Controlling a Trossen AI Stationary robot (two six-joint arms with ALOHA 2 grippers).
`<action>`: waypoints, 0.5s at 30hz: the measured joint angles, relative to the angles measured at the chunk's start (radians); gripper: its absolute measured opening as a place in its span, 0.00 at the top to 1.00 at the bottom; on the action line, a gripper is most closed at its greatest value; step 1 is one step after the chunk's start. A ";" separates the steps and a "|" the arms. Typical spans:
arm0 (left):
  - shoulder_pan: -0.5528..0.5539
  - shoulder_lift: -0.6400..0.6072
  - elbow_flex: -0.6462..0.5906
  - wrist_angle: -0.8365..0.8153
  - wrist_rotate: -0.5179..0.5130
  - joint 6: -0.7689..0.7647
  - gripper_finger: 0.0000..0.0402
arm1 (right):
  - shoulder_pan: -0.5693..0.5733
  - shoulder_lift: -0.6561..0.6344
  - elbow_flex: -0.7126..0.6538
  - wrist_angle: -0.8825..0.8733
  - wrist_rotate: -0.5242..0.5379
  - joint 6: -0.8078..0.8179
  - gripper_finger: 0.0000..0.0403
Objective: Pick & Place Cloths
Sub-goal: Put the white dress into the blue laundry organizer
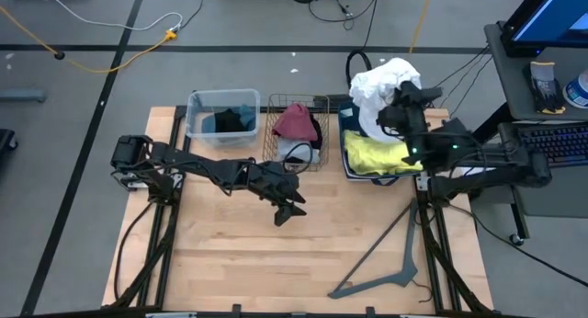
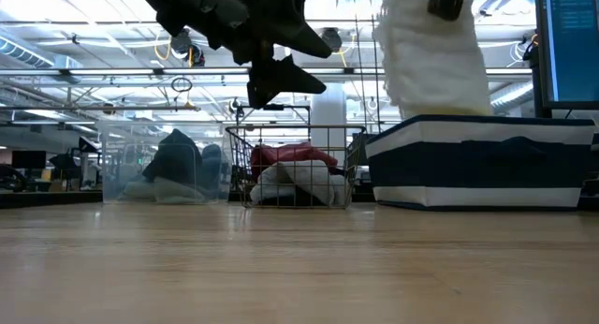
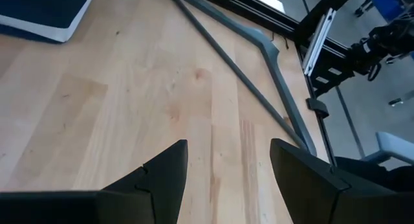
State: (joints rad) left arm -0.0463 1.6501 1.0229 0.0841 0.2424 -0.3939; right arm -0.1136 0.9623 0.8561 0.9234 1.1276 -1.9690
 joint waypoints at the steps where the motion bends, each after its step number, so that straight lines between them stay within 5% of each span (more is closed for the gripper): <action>1: -0.001 0.000 0.000 0.000 0.000 0.000 0.44 | -0.014 0.003 -0.016 -0.011 0.004 0.017 0.90; 15: -0.028 0.000 0.001 -0.006 -0.121 0.115 0.44 | -0.103 0.010 -0.291 -0.158 0.107 0.273 0.90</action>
State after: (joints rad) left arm -0.0746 1.6497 1.0237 0.0780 0.1213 -0.2788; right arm -0.2161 0.9726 0.5653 0.7649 1.2346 -1.6965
